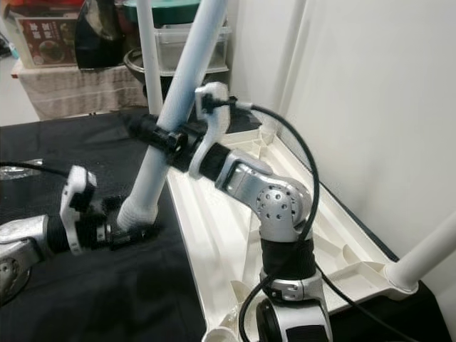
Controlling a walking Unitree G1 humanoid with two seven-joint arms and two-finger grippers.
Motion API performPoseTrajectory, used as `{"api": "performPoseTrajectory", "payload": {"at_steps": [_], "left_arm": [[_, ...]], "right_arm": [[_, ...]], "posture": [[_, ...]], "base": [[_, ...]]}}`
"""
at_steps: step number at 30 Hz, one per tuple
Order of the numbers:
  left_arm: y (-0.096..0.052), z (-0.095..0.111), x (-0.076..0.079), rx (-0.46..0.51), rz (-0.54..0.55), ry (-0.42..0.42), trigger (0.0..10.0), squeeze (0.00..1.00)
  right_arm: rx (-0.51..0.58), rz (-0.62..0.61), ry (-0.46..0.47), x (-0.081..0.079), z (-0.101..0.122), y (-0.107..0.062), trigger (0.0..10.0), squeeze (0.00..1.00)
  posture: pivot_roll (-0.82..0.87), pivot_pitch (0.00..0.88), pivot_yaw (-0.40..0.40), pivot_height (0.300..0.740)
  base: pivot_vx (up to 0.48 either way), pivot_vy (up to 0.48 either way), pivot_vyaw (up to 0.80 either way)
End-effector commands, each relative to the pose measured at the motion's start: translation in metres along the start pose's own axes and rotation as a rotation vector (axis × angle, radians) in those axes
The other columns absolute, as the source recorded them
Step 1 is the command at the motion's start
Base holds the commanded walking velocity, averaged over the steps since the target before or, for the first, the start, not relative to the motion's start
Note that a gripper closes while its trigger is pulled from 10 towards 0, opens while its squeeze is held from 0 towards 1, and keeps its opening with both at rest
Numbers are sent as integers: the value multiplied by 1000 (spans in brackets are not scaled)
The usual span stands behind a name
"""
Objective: Building children table
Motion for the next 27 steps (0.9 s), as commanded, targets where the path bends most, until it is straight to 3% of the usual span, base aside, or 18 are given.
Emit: {"api": "performPoseTrajectory", "payload": {"at_steps": [1, 3, 4, 6, 7, 9, 10, 15, 19, 27], "left_arm": [[0, 11, -6, 80, 98, 9, 10000, 1000], [0, 11, -6, 80, 98, 9, 10000, 1000], [-5, 20, -21, 159, 258, 14, 10000, 1000], [-5, 20, -21, 159, 258, 14, 10000, 1000], [-18, 24, -43, 221, 498, 8, 10000, 24], [-37, 21, -54, 318, 753, -42, 10000, 0], [-40, 18, -53, 339, 798, -73, 10000, 0], [-40, 17, -50, 351, 808, -94, 10000, 0], [-35, 22, -46, 335, 803, -46, 10000, 0], [-35, 23, -47, 346, 835, -64, 10000, 0]], "right_arm": [[53, -124, -63, 17, 13, -3, 0, 0], [53, -124, -63, 17, 13, -3, 0, 0], [82, -206, -96, 28, 19, -8, 0, 0], [82, -206, -96, 28, 19, -8, 0, 0], [107, -329, -140, 45, 25, -16, 10000, 0], [138, -529, -202, 70, 35, -30, 10000, 0], [136, -591, -223, 78, 35, -35, 10000, 0], [133, -620, -234, 81, 34, -36, 10000, 0], [122, -684, -178, 91, 28, -35, 10000, 0], [145, -685, -187, 93, 31, -36, 10000, 0]], "posture": [[1, 0, -36, 740], [1, 0, -36, 740], [3, 0, -38, 740], [3, 0, -38, 740], [12, 0, -47, 740], [27, 0, -59, 740], [39, 0, -59, 740], [43, 0, -60, 740], [64, 0, -70, 740], [61, 0, -70, 740]], "base": [[0, 0, 0], [0, 0, 0], [0, 0, 0], [0, 0, 0], [0, 0, 0], [0, 0, 0], [0, 0, 0], [0, 0, 0], [-363, 0, 0], [-375, 0, 0]]}}
Point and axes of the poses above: a point about 5 cm out from each wrist's last joint towards the gripper, its own y axis pointing out of the wrist towards the gripper, its own z axis along the axis of the wrist's last joint, x = y × z, the point moved 4 cm from there along y, pointing out of the wrist towards the gripper, and after that the axes turned 1 degree about -y, right-handed, at the moved point
